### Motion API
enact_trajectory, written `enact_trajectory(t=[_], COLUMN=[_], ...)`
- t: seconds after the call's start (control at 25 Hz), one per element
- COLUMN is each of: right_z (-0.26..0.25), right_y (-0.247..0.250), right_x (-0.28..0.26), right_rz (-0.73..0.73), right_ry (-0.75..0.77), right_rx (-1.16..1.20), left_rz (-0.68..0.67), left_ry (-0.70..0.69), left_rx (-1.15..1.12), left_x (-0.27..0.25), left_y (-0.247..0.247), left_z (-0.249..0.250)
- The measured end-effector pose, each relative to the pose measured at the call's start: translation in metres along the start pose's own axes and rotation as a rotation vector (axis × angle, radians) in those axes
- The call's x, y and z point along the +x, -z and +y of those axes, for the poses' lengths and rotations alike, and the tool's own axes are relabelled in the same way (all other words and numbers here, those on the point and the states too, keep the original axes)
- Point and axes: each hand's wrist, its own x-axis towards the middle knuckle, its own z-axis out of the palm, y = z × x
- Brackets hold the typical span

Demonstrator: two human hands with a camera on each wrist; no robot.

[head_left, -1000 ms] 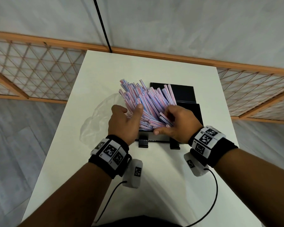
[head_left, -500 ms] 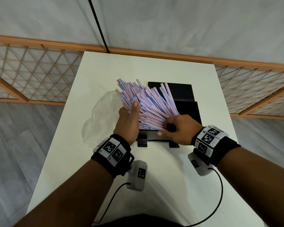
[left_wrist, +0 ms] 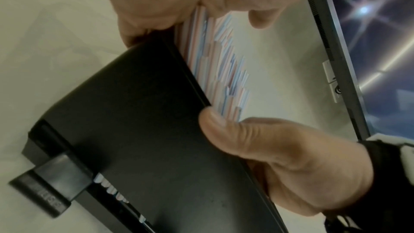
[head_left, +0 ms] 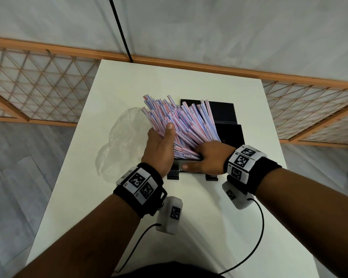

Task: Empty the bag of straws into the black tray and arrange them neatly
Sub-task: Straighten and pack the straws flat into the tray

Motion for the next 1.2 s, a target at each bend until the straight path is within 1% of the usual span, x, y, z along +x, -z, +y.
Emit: enact_trajectory(t=[0.12, 0.28, 0.44, 0.52, 0.6, 0.68, 0.8, 0.88, 0.92, 1.0, 1.04, 1.08, 1.12, 1.2], right_z=[-0.003, -0.006, -0.008, -0.010, -0.014, -0.014, -0.011, -0.010, -0.008, -0.001, 0.003, 0.008, 0.013, 0.016], right_y=[0.001, -0.001, 0.000, -0.002, -0.002, -0.001, -0.003, -0.004, -0.004, -0.003, -0.004, -0.008, -0.011, -0.020], right_x=[0.006, 0.007, 0.011, 0.014, 0.017, 0.017, 0.018, 0.014, 0.009, -0.002, -0.009, -0.015, -0.019, -0.024], right_rz=[-0.004, -0.070, -0.068, -0.084, -0.099, -0.037, 0.173, 0.248, 0.276, 0.380, 0.445, 0.477, 0.459, 0.314], right_ry=[0.006, -0.001, 0.013, 0.027, 0.037, 0.038, 0.068, 0.082, 0.093, 0.114, 0.117, 0.105, 0.090, 0.084], right_rx=[0.071, 0.127, 0.165, 0.155, 0.168, 0.176, 0.100, 0.088, 0.100, 0.124, 0.131, 0.140, 0.148, 0.119], left_rz=[-0.002, 0.020, 0.013, 0.009, 0.006, 0.018, 0.021, 0.001, 0.014, 0.036, 0.044, 0.055, 0.064, 0.072], left_ry=[-0.012, -0.008, -0.004, -0.043, -0.123, -0.185, -0.223, -0.193, -0.166, -0.108, -0.084, -0.069, -0.054, -0.054], left_rx=[0.002, 0.022, -0.014, -0.024, -0.047, -0.013, 0.145, 0.281, 0.319, 0.341, 0.322, 0.304, 0.300, 0.311], left_x=[-0.001, -0.001, -0.001, -0.002, -0.003, -0.004, 0.009, 0.011, 0.010, 0.008, 0.006, 0.004, 0.004, 0.005], left_y=[0.001, 0.002, 0.001, 0.000, 0.000, 0.000, 0.000, 0.005, 0.007, 0.011, 0.013, 0.014, 0.014, 0.014], left_z=[-0.001, -0.004, -0.004, -0.003, -0.002, -0.001, -0.016, -0.016, -0.015, -0.018, -0.017, -0.018, -0.018, -0.019])
